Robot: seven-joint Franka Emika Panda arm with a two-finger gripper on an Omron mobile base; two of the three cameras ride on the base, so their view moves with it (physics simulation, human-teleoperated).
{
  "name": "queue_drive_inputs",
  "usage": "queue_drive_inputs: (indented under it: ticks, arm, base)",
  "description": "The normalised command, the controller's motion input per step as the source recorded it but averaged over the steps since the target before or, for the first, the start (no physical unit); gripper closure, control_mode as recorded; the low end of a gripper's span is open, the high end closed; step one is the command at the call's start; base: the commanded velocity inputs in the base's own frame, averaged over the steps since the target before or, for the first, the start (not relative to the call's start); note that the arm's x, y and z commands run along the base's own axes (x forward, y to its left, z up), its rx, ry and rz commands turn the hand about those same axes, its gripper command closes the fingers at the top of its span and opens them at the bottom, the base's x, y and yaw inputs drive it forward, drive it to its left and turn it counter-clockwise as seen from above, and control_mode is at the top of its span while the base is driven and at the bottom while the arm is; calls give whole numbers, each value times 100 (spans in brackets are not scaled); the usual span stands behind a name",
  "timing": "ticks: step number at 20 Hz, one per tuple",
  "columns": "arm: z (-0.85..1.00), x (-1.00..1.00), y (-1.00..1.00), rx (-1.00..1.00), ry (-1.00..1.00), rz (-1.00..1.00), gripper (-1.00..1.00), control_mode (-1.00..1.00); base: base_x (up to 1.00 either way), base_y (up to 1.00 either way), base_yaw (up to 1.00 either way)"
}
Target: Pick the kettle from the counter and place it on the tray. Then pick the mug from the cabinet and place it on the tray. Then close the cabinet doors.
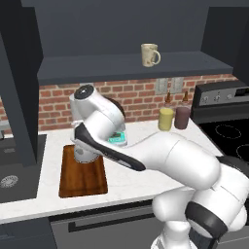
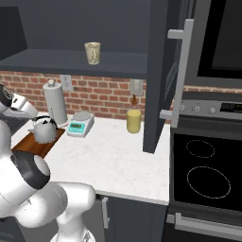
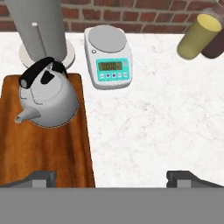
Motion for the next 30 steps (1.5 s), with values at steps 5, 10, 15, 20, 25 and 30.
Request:
queue_drive_inputs:
  ticks: [5, 10, 15, 20, 25, 30]
  arm:
    - [50, -38, -53, 4, 0, 13, -100, -100]
    - [57, -25, -44, 7, 1, 2, -100, -100]
    - [56, -21, -35, 5, -1, 1, -100, -100]
    - [46, -42, -46, 0, -16, 15, -100, -100]
    - [50, -25, -38, 3, -9, 7, -100, -100]
    - [47, -16, -45, 0, -10, 16, -100, -100]
  base:
    - [0, 0, 0]
    - [0, 0, 0]
    - [0, 0, 0]
    - [0, 0, 0]
    - [0, 0, 0]
    - [0, 0, 0]
